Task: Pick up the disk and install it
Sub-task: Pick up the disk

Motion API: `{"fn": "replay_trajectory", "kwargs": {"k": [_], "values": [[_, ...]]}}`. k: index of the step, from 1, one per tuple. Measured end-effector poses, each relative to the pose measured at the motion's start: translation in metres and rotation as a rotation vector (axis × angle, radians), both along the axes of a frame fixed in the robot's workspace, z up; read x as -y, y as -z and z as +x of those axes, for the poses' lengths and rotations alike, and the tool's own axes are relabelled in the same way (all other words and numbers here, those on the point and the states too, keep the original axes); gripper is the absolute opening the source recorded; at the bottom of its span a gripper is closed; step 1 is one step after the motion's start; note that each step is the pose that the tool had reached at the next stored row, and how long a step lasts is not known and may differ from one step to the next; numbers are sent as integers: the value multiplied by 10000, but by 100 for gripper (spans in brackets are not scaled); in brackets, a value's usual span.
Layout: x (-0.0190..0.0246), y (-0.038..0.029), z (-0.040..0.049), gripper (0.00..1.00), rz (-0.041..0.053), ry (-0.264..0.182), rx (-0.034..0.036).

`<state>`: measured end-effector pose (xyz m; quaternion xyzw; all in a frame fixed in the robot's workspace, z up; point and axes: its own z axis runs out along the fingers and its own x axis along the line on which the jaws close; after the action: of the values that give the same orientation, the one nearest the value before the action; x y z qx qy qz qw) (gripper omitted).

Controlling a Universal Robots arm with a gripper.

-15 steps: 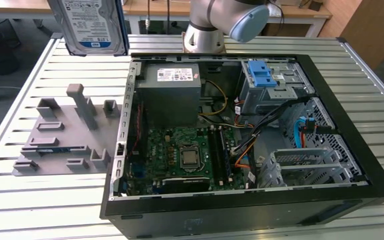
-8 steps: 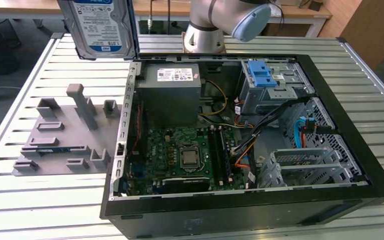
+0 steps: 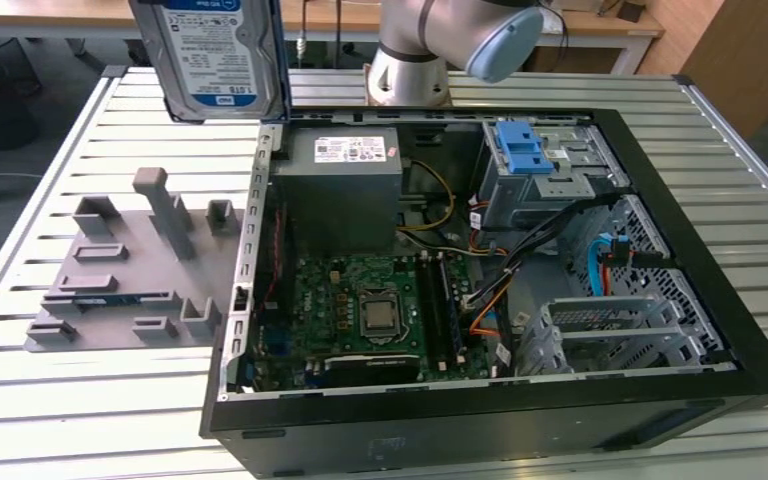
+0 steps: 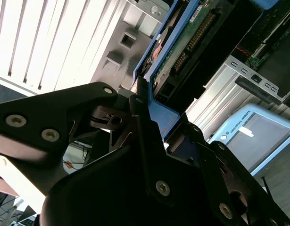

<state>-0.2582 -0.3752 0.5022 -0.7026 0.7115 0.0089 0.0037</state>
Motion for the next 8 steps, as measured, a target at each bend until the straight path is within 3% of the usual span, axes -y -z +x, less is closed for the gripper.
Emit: {"fn": "replay_trajectory", "kwargs": {"k": [8], "values": [[45, 0, 120, 36, 0, -1, -7]]}}
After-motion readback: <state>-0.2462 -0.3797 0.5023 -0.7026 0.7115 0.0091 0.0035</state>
